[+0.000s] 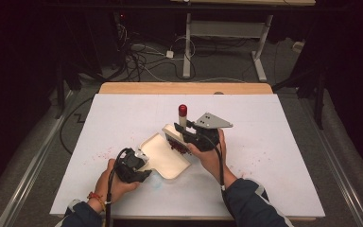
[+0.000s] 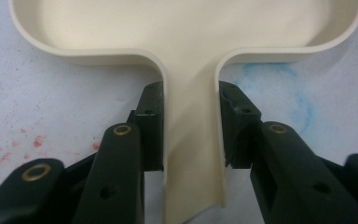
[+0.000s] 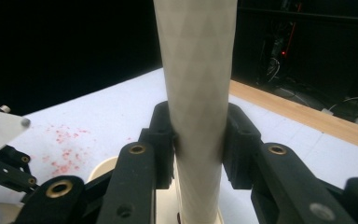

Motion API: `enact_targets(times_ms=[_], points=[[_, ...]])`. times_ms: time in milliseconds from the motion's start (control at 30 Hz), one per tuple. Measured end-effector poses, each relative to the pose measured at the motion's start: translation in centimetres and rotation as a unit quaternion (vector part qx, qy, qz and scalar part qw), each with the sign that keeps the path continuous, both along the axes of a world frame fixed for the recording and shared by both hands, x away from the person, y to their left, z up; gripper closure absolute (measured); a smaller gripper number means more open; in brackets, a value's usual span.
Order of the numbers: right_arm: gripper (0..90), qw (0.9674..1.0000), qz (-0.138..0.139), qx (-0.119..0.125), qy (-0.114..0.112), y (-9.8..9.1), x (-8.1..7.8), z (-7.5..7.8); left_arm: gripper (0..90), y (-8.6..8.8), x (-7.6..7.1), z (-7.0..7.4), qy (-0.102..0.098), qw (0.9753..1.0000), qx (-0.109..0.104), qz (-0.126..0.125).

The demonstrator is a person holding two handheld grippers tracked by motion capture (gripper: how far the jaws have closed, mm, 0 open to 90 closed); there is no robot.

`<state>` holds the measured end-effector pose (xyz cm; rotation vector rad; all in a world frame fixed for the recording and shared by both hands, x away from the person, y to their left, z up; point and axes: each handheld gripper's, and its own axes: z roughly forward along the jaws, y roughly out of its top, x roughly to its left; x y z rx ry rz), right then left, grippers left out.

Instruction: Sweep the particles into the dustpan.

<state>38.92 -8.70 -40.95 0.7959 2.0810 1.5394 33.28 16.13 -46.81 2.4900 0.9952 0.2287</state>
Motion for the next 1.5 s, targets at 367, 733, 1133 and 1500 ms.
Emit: enact_targets(times_ms=[367,733,1133,1500], points=[[69.2,0.9999,0.011,0.000,-0.005,1.2,-1.5,0.0,63.6,-0.4,0.1,0.0,0.004,1.0000,0.002,0.004],[70.1,0.9996,0.017,-0.014,-0.019,2.1,-2.6,0.3,63.6,-0.9,0.4,0.0,0.003,1.0000,0.006,-0.002],[70.2,0.9992,-0.001,0.019,-0.034,-0.7,-2.4,2.4,63.6,-0.7,0.3,0.0,0.003,1.0000,0.005,-0.006],[70.1,0.9981,-0.044,0.011,-0.040,-4.1,-2.1,3.3,63.7,-0.6,-0.1,0.4,0.013,0.9998,0.011,-0.014]])
